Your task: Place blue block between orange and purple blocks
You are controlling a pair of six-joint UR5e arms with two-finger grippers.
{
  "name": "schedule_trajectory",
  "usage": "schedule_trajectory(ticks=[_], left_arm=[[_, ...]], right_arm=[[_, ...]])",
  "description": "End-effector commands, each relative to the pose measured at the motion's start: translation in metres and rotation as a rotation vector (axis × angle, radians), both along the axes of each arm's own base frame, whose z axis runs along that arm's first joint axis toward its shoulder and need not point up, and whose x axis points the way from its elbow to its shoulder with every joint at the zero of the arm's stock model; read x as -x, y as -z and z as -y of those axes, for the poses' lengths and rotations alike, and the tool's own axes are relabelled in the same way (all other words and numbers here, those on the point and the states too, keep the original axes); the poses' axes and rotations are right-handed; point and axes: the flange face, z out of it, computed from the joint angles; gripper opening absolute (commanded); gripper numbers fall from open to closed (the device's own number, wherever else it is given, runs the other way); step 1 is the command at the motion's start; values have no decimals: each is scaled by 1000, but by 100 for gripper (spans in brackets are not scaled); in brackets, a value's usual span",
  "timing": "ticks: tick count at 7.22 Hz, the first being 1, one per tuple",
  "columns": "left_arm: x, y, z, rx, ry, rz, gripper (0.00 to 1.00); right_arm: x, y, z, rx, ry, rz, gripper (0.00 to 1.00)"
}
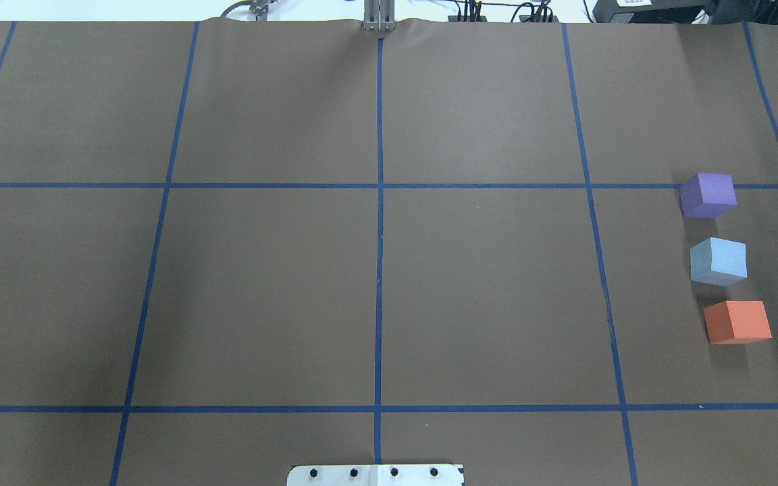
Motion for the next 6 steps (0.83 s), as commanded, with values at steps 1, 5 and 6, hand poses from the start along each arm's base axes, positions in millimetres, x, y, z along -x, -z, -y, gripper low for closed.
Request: schedule_trajectory(ticks=[1, 5, 6], left_arm=[[1, -6, -3, 18, 4, -1, 100], [1, -6, -3, 20, 2, -1, 100], [1, -6, -3, 20, 2, -1, 100]], right_arm=[[1, 3, 8, 39, 0, 11, 100], [0, 1, 8, 31, 6, -4, 100], [0, 1, 8, 30, 7, -2, 100]])
